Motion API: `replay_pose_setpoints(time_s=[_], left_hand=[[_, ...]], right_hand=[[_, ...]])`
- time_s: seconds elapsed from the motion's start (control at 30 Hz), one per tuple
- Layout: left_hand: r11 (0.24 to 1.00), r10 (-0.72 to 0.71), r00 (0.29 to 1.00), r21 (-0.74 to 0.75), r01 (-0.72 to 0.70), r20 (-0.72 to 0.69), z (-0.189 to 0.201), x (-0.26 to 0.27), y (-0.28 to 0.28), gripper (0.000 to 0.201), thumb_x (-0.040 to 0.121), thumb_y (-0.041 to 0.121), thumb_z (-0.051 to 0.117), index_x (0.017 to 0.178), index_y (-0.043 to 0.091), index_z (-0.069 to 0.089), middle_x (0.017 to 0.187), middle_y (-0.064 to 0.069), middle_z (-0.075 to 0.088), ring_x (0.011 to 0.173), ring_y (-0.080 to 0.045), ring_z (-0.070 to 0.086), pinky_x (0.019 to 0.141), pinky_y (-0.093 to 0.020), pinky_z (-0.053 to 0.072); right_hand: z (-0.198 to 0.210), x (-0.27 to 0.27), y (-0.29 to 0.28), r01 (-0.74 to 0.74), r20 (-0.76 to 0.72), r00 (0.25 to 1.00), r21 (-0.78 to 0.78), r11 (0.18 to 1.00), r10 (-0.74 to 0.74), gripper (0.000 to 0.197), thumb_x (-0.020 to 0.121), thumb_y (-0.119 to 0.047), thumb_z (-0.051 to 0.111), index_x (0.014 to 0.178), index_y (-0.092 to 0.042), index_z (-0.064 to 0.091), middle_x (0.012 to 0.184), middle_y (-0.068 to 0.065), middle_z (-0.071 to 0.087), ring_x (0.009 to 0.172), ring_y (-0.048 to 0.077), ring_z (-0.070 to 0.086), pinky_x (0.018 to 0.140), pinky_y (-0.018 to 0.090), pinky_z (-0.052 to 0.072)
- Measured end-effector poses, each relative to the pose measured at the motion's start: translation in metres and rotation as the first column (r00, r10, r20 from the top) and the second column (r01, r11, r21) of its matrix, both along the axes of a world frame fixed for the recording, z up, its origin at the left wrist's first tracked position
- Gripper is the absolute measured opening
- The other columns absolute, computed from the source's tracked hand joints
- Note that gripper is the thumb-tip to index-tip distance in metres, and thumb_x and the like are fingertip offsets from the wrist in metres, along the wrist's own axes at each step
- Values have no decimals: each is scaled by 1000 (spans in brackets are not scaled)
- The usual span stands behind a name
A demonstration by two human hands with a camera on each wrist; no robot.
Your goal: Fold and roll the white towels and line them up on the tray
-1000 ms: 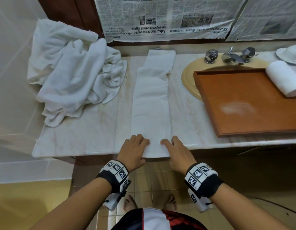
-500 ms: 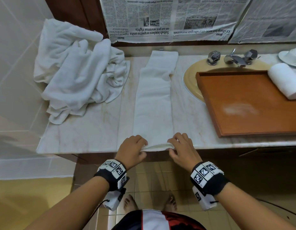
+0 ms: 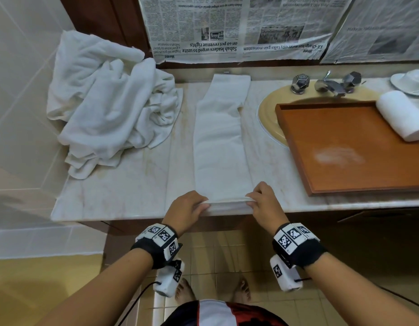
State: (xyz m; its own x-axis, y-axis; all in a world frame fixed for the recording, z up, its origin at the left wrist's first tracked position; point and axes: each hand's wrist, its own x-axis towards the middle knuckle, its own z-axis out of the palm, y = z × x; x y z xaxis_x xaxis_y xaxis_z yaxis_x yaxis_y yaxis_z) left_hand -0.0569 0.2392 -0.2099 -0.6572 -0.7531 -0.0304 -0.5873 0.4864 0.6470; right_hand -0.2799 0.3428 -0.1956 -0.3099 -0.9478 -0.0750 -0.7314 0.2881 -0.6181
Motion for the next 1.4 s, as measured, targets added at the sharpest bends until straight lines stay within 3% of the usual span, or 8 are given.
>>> replay_pose_setpoints(time_s=[0.27,0.47,0.57,0.7,0.83,1.03,1.3,1.4], left_hand=[[987,90,994,131,-97,57,-1,-12,-11,21,97,23,54,107,13,70,101,-2,63,93,-13,54,84,-23,38],[999,23,999,-30,-22,43,-5,-8,-9,13,94,21,57,103,19,66,94,4,56,86,-9,51,72,-15,34],[978,-54,999,-203,55,6,-10,-2,-8,9,89,17,64,95,16,71,91,0,61,81,-16,55,71,-27,45],[942,-141,990,-304,141,22,-15,6,-8,27,83,38,61,92,17,76,92,0,68,79,-22,62,70,-29,51],[908,-195,977,-361,213,86,-16,9,-6,41,61,27,91,97,16,76,94,-2,68,77,-22,64,68,-31,54],[883,-189,979,-425,201,71,-17,3,-13,45,49,10,93,90,16,77,82,-3,68,64,-24,63,58,-30,51],[872,-89,972,-454,183,220,-13,-21,-36,36,51,15,92,84,15,77,81,-6,67,60,-29,61,52,-33,48],[872,-99,966,-446,200,241,-18,-18,-33,29,75,38,68,91,14,74,89,-6,65,66,-28,61,52,-33,48]], right_hand=[[9,-8,-5,182,289,932,145,973,-218,9,88,-4,63,90,-12,67,91,1,63,90,16,57,72,18,40],[6,3,-8,206,175,957,155,966,-232,10,93,-4,54,96,-14,56,94,3,55,83,14,52,64,13,41],[0,9,-3,97,1,995,77,992,-97,11,93,-5,53,94,-14,58,97,-1,50,90,12,49,76,16,42],[-8,11,4,-9,-132,991,26,1000,12,14,93,-11,55,105,-13,63,109,-4,51,104,9,43,86,13,33],[-9,8,8,-64,-105,992,34,997,67,19,92,-24,61,110,-18,60,112,-8,49,104,3,39,90,13,31],[-5,3,0,-41,-4,999,80,996,41,20,91,-13,60,110,-21,59,109,0,58,103,14,50,95,24,42],[1,-2,-38,68,-97,993,74,995,-61,22,93,-11,55,114,-14,57,112,7,58,109,22,50,89,26,37],[2,-6,-36,126,-38,992,73,989,-124,16,90,-11,59,106,-13,61,104,6,63,97,20,52,79,22,35]])
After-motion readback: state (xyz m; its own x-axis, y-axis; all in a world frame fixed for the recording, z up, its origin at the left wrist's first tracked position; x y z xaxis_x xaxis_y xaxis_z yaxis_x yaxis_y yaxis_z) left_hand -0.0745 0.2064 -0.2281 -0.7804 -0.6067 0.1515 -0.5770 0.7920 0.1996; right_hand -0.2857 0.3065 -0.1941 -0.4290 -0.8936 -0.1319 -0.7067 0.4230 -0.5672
